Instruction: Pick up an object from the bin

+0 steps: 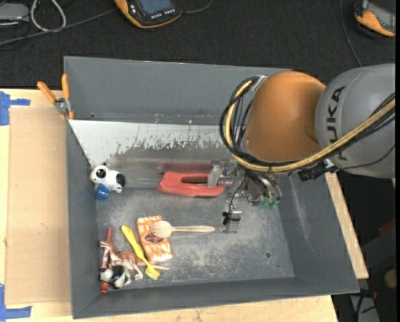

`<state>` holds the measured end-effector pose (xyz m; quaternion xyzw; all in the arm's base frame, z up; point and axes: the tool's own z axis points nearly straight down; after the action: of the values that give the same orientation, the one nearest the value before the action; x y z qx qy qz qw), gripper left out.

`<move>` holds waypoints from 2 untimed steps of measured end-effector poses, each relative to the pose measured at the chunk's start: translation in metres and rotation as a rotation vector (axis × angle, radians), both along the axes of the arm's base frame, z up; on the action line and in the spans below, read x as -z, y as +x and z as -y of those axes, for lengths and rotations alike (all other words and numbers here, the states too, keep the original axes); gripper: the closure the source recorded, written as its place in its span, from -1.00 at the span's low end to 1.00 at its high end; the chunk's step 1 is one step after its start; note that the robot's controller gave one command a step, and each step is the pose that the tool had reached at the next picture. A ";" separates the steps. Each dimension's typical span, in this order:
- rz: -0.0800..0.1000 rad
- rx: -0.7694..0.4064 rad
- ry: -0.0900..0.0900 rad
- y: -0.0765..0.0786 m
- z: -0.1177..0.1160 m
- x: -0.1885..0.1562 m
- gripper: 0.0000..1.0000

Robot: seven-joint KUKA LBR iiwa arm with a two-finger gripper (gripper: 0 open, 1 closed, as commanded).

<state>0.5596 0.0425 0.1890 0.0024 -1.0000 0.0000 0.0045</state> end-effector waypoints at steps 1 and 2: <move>0.008 0.003 0.001 0.002 0.000 -0.005 -1.00; 0.008 -0.102 0.002 -0.006 -0.035 0.086 -1.00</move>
Offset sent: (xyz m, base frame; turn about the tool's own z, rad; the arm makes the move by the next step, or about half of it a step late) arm -0.0102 0.0468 -0.1190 -0.1423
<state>0.5533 0.0772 0.1028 0.0535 -0.9986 -0.0007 0.0002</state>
